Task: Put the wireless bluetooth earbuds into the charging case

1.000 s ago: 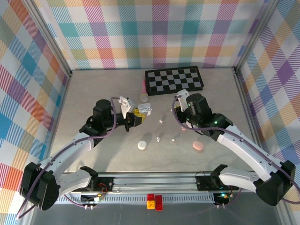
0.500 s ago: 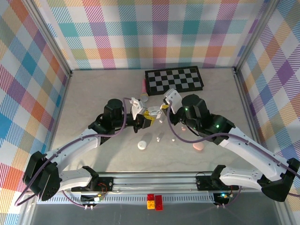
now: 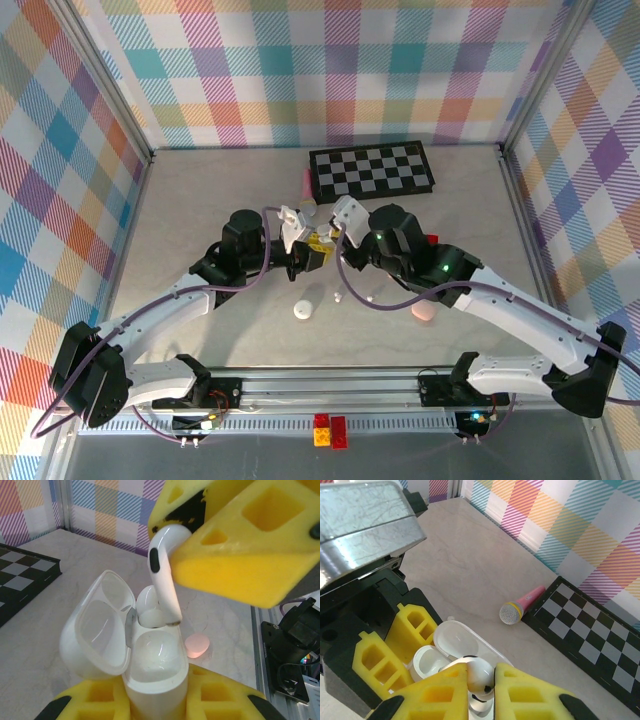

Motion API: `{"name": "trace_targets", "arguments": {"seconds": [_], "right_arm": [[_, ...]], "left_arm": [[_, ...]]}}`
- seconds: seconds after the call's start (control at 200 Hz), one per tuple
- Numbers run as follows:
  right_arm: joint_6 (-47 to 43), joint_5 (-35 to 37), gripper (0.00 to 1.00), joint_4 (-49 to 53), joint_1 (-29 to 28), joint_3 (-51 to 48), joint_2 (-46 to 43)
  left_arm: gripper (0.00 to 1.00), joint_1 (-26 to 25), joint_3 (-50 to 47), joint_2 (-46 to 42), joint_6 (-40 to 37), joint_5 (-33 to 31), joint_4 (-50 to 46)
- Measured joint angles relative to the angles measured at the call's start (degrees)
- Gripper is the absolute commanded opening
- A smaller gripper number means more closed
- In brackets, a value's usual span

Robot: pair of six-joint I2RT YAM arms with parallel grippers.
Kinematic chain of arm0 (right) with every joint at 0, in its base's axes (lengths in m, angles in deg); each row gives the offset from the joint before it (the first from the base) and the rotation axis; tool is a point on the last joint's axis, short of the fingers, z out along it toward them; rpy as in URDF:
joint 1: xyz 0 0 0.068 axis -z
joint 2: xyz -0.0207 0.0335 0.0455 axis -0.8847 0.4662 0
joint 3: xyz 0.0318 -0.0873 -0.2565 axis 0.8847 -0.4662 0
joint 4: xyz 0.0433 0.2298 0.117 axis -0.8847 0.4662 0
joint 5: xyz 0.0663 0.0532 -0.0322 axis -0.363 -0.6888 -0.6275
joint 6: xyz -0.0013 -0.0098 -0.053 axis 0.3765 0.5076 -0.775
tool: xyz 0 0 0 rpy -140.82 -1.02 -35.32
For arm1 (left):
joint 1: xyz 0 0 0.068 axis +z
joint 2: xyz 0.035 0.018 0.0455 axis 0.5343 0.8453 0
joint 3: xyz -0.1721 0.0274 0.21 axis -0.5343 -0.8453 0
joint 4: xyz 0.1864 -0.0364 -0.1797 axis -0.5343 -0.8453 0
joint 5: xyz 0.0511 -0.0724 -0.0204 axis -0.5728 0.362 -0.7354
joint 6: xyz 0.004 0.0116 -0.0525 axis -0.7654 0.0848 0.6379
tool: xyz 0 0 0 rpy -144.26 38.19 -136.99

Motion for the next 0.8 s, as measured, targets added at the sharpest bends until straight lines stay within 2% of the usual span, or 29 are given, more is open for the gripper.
{"name": "trace_targets", "arguments": {"seconds": [0.805], "right_arm": [[-2.64,0.37,0.18,-0.79,-1.44,0.81,3.23]], "left_arm": [[0.01,0.00,1.01,0.00,0.28,-0.48,-0.72]]}}
